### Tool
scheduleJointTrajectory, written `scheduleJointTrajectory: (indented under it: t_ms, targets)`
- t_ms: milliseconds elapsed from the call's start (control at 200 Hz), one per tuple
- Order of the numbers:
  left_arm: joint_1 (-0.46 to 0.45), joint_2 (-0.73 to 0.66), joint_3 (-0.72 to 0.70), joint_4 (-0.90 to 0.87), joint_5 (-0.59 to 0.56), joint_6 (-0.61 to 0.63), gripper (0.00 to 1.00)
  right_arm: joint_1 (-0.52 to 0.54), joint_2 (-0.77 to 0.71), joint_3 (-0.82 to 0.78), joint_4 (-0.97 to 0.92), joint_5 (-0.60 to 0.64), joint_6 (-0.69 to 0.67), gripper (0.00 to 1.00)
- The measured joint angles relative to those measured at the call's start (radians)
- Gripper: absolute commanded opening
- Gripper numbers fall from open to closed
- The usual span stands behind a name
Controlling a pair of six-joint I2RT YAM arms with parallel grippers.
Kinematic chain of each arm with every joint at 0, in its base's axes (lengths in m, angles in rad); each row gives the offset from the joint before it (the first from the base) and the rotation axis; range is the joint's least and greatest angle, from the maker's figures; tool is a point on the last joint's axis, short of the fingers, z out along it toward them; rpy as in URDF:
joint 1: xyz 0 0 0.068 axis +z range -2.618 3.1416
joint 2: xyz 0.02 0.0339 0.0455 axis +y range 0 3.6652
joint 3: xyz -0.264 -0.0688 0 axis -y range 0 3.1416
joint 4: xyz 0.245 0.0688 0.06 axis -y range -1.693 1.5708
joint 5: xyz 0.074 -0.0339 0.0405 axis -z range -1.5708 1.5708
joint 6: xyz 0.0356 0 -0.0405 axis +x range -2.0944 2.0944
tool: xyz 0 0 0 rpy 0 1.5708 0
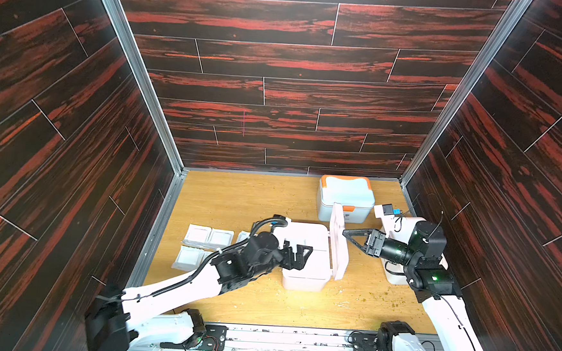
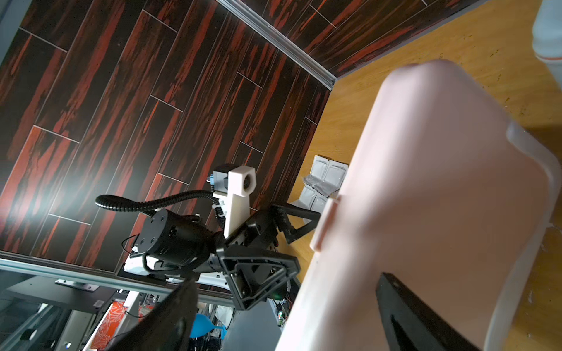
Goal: Open first aid kits and take out gauze
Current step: Close the lid of the first aid kit.
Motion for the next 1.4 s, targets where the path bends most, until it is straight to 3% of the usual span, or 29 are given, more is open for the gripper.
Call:
scheduleJointTrajectory:
  t_ms: [185,350,791,951,1186,1397]
  targets:
    - [0.000,-0.195,-0.098,0.001,-0.086,0.043,1.00,0.061,0.031,0.000,0.036,0.003,0.001,0.85]
    - [0.000,-0.268,-0.126,-0.014,-0.139,0.073,1.00,0.117,0.059,0.000,0.069,0.017,0.001,0.85]
    - [0.000,-0.258,-0.126,-0.031,-0.171,0.091,1.00,0.257,0.187,-0.030,0.122,0.081,-0.026,0.92]
    - [0.000,-0.253,-0.126,-0.032,-0.177,0.091,1.00,0.266,0.238,-0.072,0.134,0.117,-0.040,0.99]
    - [0.000,-0.248,-0.126,-0.037,-0.178,0.091,1.00,0.268,0.261,-0.095,0.113,0.164,-0.058,0.99]
    - [0.000,-0.219,-0.116,-0.062,-0.182,0.090,1.00,0.269,0.220,-0.022,-0.011,0.267,-0.086,0.99]
